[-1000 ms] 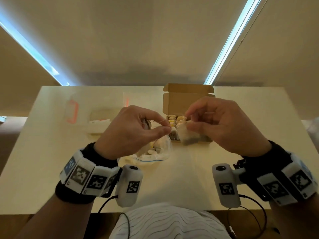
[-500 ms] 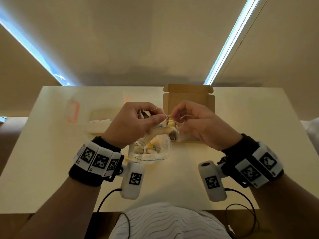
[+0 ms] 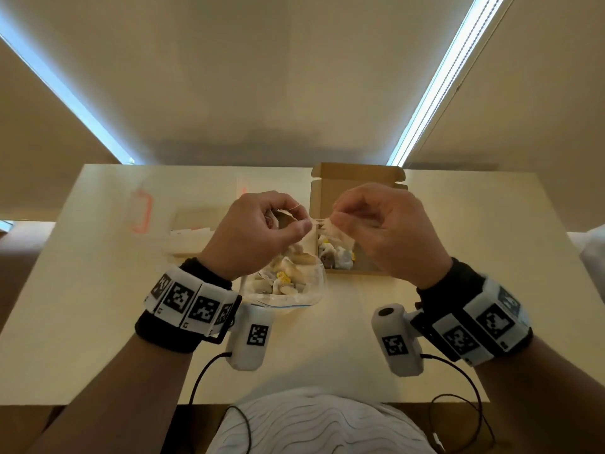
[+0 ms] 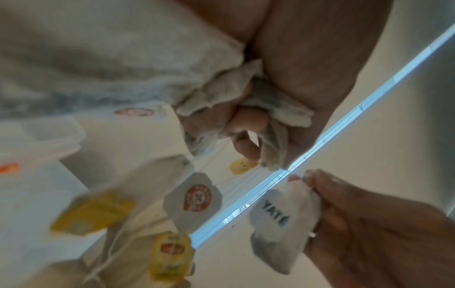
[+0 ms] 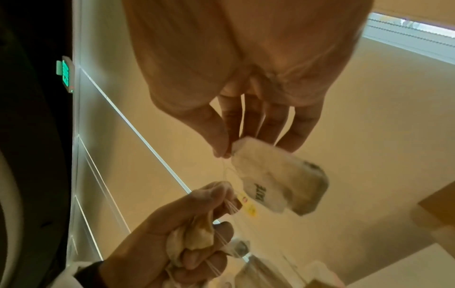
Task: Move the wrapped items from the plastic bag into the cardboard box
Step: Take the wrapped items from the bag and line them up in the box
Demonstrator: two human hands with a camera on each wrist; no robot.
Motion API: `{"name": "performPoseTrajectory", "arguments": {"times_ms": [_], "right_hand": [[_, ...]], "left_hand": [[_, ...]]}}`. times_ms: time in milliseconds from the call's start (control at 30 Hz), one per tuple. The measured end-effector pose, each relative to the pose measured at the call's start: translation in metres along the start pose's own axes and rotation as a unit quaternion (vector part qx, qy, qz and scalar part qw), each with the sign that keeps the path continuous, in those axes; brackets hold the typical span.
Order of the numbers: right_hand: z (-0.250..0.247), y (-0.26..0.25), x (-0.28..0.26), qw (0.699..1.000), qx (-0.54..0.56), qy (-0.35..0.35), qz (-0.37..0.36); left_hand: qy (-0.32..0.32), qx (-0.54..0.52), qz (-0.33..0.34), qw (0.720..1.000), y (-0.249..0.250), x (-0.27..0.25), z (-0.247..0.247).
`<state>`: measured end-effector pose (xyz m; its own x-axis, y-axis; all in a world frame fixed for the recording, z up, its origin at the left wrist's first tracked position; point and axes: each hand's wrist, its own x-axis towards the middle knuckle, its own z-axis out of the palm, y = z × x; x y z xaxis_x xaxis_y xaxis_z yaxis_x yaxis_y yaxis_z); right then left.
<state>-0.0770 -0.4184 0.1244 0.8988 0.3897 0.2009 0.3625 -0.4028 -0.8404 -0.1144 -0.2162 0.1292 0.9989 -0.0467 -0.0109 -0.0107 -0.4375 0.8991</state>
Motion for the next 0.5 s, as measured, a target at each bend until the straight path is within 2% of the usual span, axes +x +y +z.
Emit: {"name": "performPoseTrajectory", "arguments": {"times_ms": [100,267,400,500], "right_hand": [[-0.002,0.000,0.002,0.999,-0.030,-0.019,0.017],[0.005,-0.005,0.016,0.990,-0.029,-0.124,0.054],[-0.009,-0.011,0.029,0.993,0.043,-0.075,0.080],[-0.019,-0.012,0.033,0.993,0.051,-0.073,0.078]], "left_hand": [[-0.003,-0.007,0.006,1.000,0.009,0.001,-0.001],[-0.032,0.007,0.023,0.999,0.025,0.013,-0.007],[0.032,0.022,0.030,0.999,0.035,0.025,-0.034],[0.056,0.000,0.031,0.998,0.042,0.027,-0.045]]}}
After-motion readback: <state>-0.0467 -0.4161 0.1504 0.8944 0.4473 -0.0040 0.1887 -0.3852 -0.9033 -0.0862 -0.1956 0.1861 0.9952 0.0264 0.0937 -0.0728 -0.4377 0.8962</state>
